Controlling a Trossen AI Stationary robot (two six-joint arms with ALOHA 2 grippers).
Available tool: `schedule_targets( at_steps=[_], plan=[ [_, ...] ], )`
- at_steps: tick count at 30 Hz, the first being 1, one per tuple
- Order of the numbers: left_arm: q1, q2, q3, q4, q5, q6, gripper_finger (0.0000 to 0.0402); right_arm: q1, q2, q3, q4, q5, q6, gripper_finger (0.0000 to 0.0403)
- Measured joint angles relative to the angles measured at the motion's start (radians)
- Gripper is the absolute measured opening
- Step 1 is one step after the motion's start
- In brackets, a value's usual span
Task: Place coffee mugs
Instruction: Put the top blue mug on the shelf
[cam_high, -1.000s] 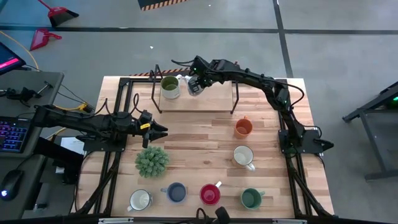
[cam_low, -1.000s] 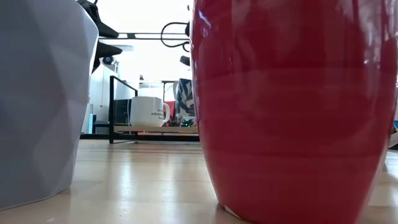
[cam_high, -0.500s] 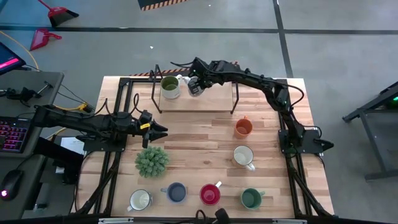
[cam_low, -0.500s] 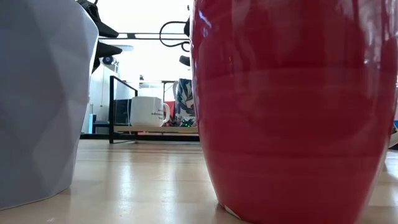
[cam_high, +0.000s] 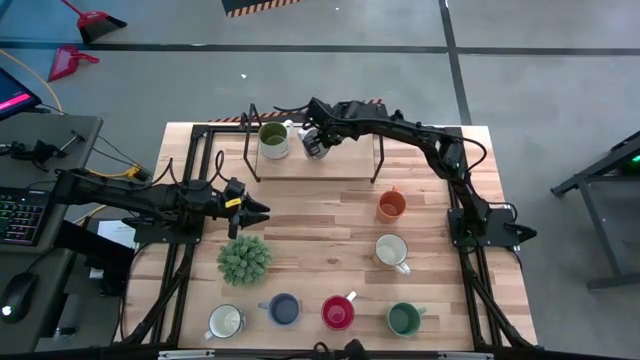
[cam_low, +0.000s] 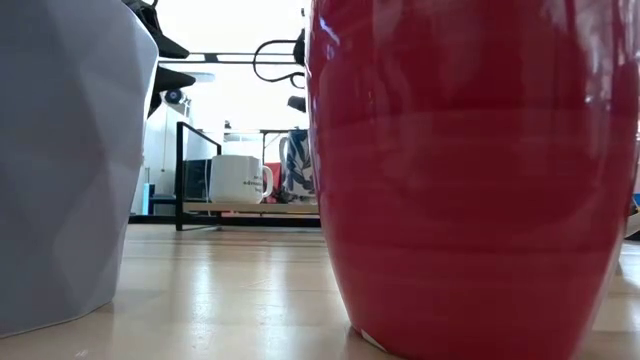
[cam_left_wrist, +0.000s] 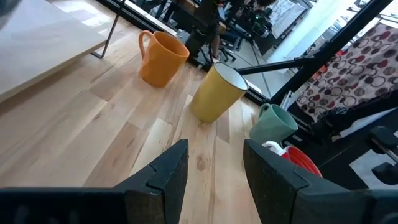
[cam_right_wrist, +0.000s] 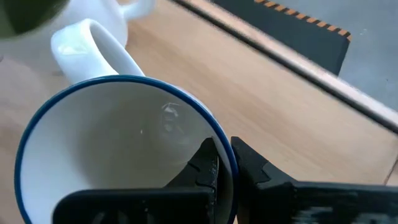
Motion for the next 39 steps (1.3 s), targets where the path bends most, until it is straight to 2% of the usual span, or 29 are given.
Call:
schedule_targets(
  at_steps=[18, 39],
  plan=[
    [0.000, 0.000, 0.000, 0.000, -0.001, 0.009, 0.0142, 0.018, 0.006, 0.000, -0.070, -0.028, 0.004, 0.0000],
    [0.000, 0.000, 0.000, 0.000, -0.001, 0.010, 0.0142, 0.028, 0.007, -0.040, -0.051, -0.075, 0.027, 0.0000]
  ],
)
